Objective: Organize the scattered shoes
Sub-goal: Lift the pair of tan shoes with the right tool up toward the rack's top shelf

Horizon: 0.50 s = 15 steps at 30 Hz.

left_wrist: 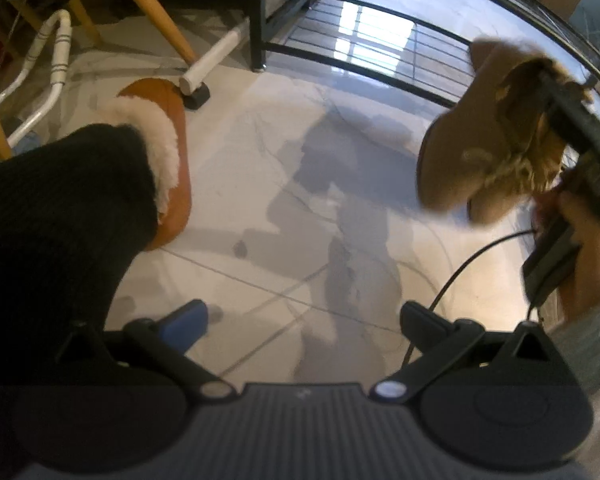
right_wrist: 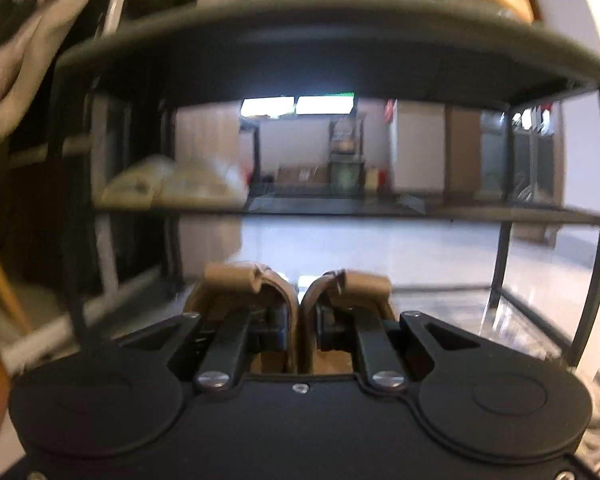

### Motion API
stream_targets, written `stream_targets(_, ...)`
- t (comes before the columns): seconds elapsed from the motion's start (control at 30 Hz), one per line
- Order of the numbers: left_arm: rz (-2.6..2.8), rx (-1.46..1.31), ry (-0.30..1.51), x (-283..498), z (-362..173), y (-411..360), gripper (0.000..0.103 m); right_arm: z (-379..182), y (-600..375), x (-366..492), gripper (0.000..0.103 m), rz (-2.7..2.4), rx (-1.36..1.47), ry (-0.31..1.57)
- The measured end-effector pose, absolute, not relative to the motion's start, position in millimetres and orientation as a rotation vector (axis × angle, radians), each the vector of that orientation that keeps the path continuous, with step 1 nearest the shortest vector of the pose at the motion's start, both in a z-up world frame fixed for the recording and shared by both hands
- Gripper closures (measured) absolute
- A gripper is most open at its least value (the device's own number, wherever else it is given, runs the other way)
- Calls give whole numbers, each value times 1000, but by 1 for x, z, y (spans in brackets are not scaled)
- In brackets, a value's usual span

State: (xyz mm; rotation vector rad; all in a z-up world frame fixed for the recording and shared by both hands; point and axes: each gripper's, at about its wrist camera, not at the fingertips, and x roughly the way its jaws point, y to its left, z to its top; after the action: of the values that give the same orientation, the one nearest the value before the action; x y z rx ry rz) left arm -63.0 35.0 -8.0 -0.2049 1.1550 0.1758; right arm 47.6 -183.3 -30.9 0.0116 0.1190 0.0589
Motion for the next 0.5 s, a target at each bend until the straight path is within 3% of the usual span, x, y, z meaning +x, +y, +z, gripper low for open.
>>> stream_targets(0.2, 161, -197, 1118, -63, -1, 31, 1, 24, -188, 70, 91, 84, 11, 2)
stream_targets(0.5, 141, -223, 1110, -64, 5, 32, 1, 92, -200, 138, 91, 46, 42, 13)
